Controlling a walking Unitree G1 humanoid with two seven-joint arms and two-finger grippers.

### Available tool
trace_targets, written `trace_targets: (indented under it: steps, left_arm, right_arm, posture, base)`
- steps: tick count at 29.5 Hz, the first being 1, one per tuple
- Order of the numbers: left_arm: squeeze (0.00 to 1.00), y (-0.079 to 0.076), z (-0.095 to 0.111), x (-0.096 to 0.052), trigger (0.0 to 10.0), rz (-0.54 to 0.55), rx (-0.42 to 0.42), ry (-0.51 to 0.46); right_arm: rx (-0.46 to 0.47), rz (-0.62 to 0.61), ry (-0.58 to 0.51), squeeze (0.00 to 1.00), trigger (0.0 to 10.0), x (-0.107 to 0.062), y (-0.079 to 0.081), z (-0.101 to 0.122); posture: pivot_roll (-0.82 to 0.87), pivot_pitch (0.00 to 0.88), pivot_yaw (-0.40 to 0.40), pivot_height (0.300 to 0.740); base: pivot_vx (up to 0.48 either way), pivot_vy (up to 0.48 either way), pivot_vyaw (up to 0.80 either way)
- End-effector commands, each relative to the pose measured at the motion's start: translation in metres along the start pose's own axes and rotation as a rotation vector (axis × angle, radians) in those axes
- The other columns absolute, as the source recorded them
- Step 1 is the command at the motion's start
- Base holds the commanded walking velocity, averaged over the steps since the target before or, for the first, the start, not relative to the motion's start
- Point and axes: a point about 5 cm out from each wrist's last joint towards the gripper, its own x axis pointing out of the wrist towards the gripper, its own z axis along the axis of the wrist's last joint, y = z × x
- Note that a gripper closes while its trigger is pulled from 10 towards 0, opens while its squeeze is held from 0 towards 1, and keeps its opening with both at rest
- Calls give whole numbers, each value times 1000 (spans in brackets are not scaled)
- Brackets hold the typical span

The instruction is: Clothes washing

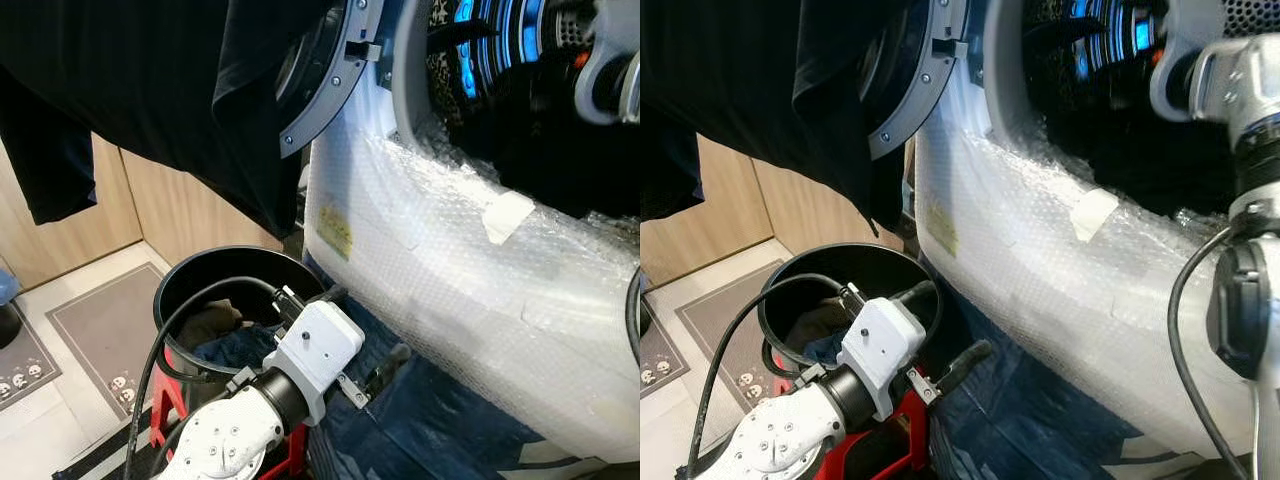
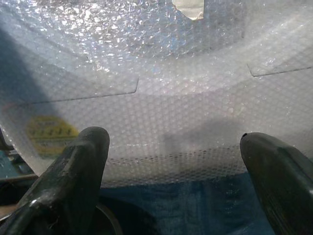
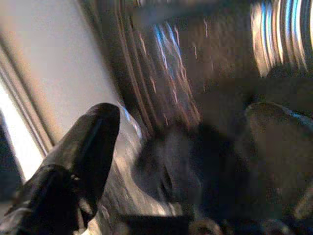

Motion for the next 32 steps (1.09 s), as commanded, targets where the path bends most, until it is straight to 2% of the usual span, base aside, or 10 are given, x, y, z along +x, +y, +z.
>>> trace_targets:
  steps: [1, 9, 13, 15, 17, 18, 22, 26, 29, 32]
  left_arm:
    - [0, -1, 0, 1, 10000, -14, -2, 1]
    - [0, 3, 1, 2, 10000, -28, 10, 0]
    - [0, 7, 0, 2, 10000, -24, 25, 1]
    - [0, 9, 0, 3, 10000, -24, 29, -3]
    - [0, 11, 0, 4, 10000, -28, 33, -4]
    - [0, 12, 0, 5, 10000, -36, 36, -8]
    - [0, 14, 0, 6, 10000, -43, 48, -9]
    - [0, 16, -1, 8, 10000, -51, 59, -10]
    - [0, 18, -4, 8, 10000, -52, 74, -7]
    - [0, 21, -5, 8, 10000, -42, 85, -12]
  right_arm:
    - [66, 42, -50, 0, 10000, -13, -4, 9]
    - [-16, 29, -229, 0, 10000, -35, -4, -16]
    - [-19, 87, -411, 0, 10000, -57, 0, -25]
    - [46, 150, -484, 0, 10000, -68, 2, -28]
    - [41, 185, -530, 0, 10000, -75, 3, -32]
    - [93, 232, -530, 0, 10000, -83, 4, -42]
    - [49, 304, -565, 0, 10000, -90, 11, -56]
    - [59, 516, -565, 0, 10000, -105, 28, -87]
    - [73, 739, -470, 0, 10000, -118, 50, -116]
    - [63, 785, -386, 0, 10000, -121, 56, -135]
  posture:
    - [-5, 55, -147, 740]
    - [-16, 49, -112, 740]
    - [-22, 42, -97, 740]
    - [-29, 35, -85, 740]
    - [-34, 31, -77, 740]
    - [-37, 25, -70, 740]
    - [-43, 19, -59, 740]
    - [-47, 8, -43, 740]
    - [-43, 3, -37, 740]
    - [-38, 0, -33, 740]
  base:
    - [0, 0, 0]
    - [0, 0, 0]
    - [0, 0, 0]
    - [0, 0, 0]
    - [0, 0, 0]
    - [0, 0, 0]
    - [0, 0, 0]
    - [0, 0, 0]
    - [0, 0, 0]
    - [0, 0, 0]
